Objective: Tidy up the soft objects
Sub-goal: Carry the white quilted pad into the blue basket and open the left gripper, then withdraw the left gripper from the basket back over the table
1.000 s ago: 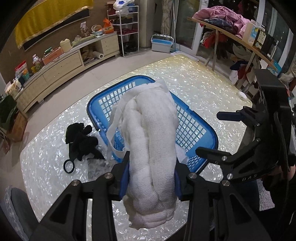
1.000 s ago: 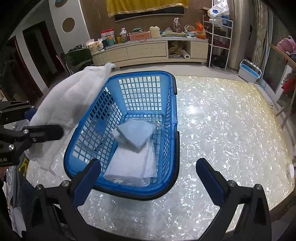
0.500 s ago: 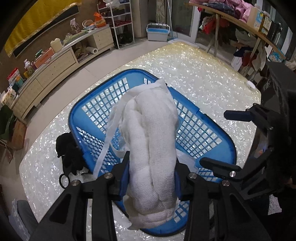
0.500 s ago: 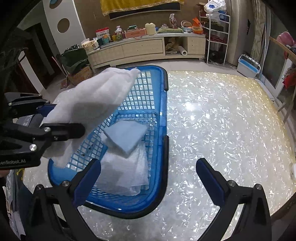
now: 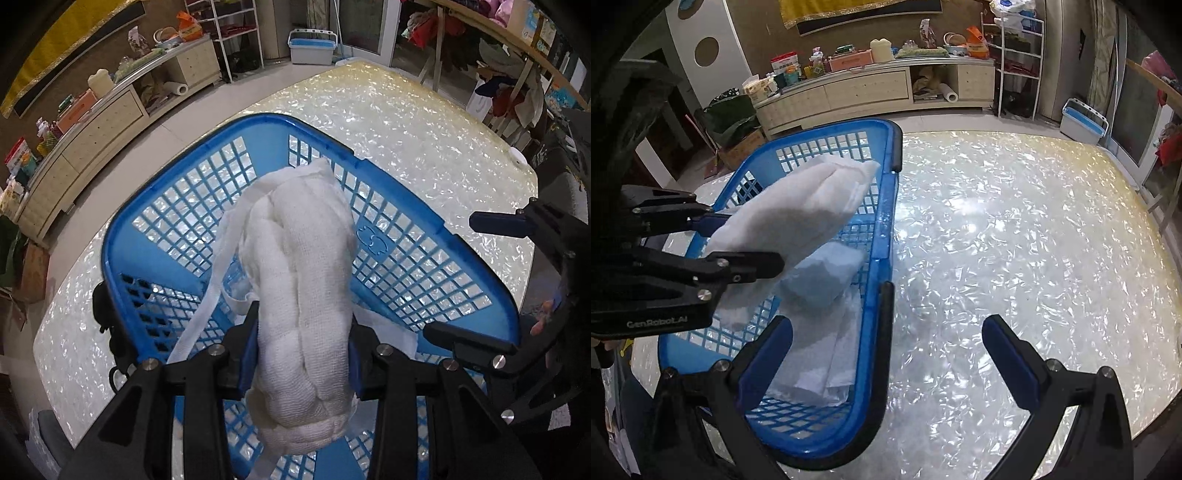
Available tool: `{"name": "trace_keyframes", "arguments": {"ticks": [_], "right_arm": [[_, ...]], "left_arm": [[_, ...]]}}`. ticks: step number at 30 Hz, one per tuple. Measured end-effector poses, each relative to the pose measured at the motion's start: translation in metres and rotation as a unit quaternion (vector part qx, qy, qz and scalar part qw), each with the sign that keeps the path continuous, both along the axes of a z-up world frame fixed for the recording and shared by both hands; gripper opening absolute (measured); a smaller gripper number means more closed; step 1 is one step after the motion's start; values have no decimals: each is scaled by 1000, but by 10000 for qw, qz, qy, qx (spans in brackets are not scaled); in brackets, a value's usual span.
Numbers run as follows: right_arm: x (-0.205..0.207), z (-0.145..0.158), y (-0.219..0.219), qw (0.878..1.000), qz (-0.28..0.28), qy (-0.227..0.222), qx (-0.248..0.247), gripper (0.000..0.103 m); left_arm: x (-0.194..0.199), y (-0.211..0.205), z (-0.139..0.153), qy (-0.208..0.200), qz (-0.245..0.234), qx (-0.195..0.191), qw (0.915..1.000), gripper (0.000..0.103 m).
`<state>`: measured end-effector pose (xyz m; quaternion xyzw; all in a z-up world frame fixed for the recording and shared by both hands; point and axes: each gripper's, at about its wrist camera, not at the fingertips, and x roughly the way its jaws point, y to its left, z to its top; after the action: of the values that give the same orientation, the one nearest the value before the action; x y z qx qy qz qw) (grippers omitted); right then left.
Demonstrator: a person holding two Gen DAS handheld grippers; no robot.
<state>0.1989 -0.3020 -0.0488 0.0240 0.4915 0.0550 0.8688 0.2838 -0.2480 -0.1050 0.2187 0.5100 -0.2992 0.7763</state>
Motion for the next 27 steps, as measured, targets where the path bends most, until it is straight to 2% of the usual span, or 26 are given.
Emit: {"name": "trace_keyframes", "arguments": {"ticks": [5, 14, 17, 19, 21, 23, 27], "right_arm": [[2, -1, 1, 10000, -11, 57, 6, 103], [4, -3, 0, 9999, -61, 123, 61, 103], [4, -3, 1, 9998, -71, 144, 66, 103], [5, -2, 0, 9998, -74, 145, 83, 103], [3, -1, -1, 9998, -81, 136, 91, 103], [2, 0, 0, 9998, -91, 123, 93, 103], [-2, 4, -2, 9999, -99, 94, 95, 103]], "left_arm": [[9, -5, -11, -15, -19, 189, 9998, 37], [15, -8, -20, -4, -52, 245, 9997, 37], [16, -7, -20, -2, -44, 239, 9997, 43], [14, -8, -20, -7, -36, 243, 9997, 54], [12, -7, -17, -42, -9, 239, 9997, 60], [10, -5, -13, -83, 3, 193, 9998, 61], [3, -1, -3, -189, 34, 180, 9997, 71]]}}
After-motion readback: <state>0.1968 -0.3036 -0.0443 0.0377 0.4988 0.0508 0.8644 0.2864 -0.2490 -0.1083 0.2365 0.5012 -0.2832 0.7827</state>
